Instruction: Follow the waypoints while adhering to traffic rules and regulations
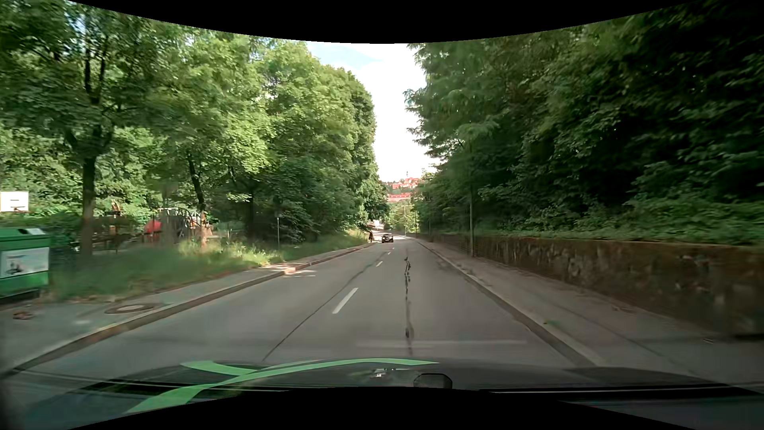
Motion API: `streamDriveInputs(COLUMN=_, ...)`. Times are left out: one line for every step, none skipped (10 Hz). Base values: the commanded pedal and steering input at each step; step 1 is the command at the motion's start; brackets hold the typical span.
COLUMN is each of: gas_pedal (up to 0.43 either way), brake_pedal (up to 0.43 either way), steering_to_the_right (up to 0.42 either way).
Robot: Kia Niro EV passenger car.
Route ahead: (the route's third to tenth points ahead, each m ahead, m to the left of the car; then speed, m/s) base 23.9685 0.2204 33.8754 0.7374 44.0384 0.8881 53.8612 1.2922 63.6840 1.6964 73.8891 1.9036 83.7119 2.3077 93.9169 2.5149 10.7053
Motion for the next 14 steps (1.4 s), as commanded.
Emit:
streamDriveInputs(gas_pedal=0.098, brake_pedal=0.000, steering_to_the_right=0.005)
streamDriveInputs(gas_pedal=0.098, brake_pedal=0.000, steering_to_the_right=0.005)
streamDriveInputs(gas_pedal=0.098, brake_pedal=0.000, steering_to_the_right=0.005)
streamDriveInputs(gas_pedal=0.098, brake_pedal=0.000, steering_to_the_right=0.005)
streamDriveInputs(gas_pedal=0.098, brake_pedal=0.000, steering_to_the_right=0.003)
streamDriveInputs(gas_pedal=0.098, brake_pedal=0.000, steering_to_the_right=0.002)
streamDriveInputs(gas_pedal=0.098, brake_pedal=0.000, steering_to_the_right=0.002)
streamDriveInputs(gas_pedal=0.098, brake_pedal=0.000, steering_to_the_right=0.002)
streamDriveInputs(gas_pedal=0.098, brake_pedal=0.000, steering_to_the_right=0.002)
streamDriveInputs(gas_pedal=0.098, brake_pedal=0.000, steering_to_the_right=0.002)
streamDriveInputs(gas_pedal=0.098, brake_pedal=0.000, steering_to_the_right=0.002)
streamDriveInputs(gas_pedal=0.098, brake_pedal=0.000, steering_to_the_right=0.002)
streamDriveInputs(gas_pedal=0.098, brake_pedal=0.000, steering_to_the_right=0.001)
streamDriveInputs(gas_pedal=0.098, brake_pedal=0.000, steering_to_the_right=0.002)
